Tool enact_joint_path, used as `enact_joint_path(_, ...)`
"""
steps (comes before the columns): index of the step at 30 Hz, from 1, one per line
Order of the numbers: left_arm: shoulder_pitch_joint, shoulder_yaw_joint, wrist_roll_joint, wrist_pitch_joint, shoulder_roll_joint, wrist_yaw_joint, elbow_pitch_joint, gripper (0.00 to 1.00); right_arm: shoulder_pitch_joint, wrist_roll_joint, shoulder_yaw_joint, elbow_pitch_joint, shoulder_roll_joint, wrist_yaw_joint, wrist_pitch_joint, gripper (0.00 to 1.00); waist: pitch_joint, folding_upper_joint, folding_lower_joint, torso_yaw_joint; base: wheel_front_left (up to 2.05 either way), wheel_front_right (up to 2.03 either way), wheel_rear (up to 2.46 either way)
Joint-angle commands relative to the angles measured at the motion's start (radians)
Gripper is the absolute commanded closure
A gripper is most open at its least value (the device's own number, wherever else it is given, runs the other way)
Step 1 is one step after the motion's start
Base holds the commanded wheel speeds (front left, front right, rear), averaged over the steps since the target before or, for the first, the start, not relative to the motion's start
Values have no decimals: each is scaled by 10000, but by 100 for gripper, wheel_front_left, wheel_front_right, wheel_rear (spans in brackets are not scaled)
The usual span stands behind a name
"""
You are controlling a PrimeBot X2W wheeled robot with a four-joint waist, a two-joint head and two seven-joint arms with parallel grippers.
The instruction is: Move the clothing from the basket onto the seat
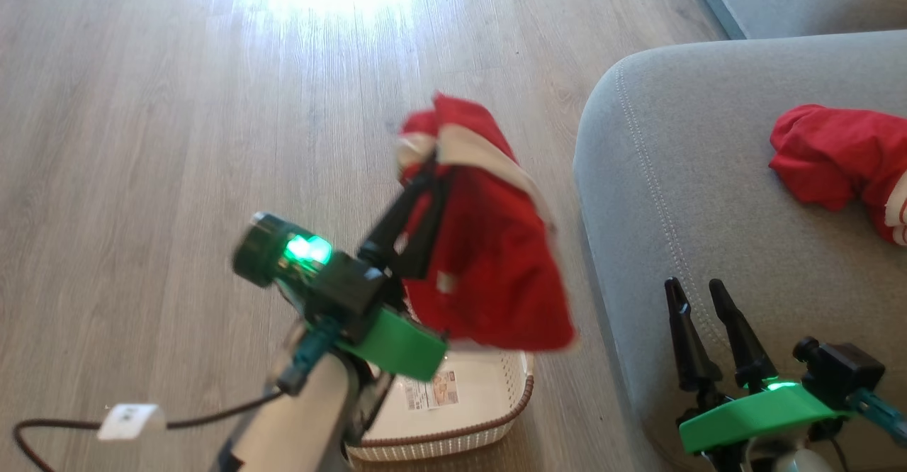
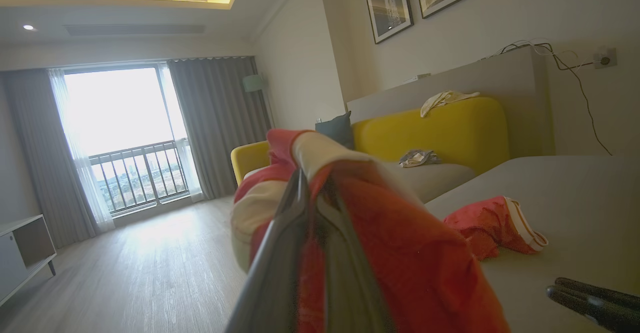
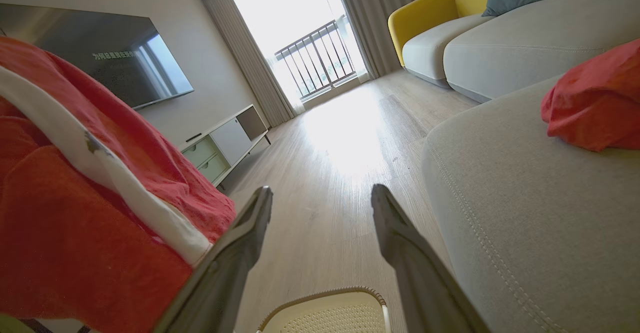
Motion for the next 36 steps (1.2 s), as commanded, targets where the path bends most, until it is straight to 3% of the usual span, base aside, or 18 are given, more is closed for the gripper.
enact_joint_path(1, -249, 177, -119, -49, -8, 4, -384, 100, -243, -57, 171, -387, -88, 71, -93, 0, -2, 0, 1, -11, 0, 0, 0)
enact_joint_path(8, 13, -247, -325, -49, -12, 188, -378, 100, -227, -82, 113, -392, -81, 71, -93, 0, 15, 0, 1, -25, 0, 0, 0)
enact_joint_path(24, -66, 0, -348, -49, -14, 276, -298, 100, -165, -160, 109, -424, -115, 71, -93, 0, -27, 0, 1, -82, 0, 0, 0)
enact_joint_path(30, -72, 108, -280, -49, -14, 223, -186, 100, -201, -542, 508, -581, -435, 71, -93, 0, 52, 0, 1, -123, 0, 0, 0)
enact_joint_path(36, -71, 171, -235, -49, -14, 148, -24, 100, -247, -911, 1897, -1145, -1324, 71, -93, 0, 108, 0, 1, -96, 0, 0, 0)
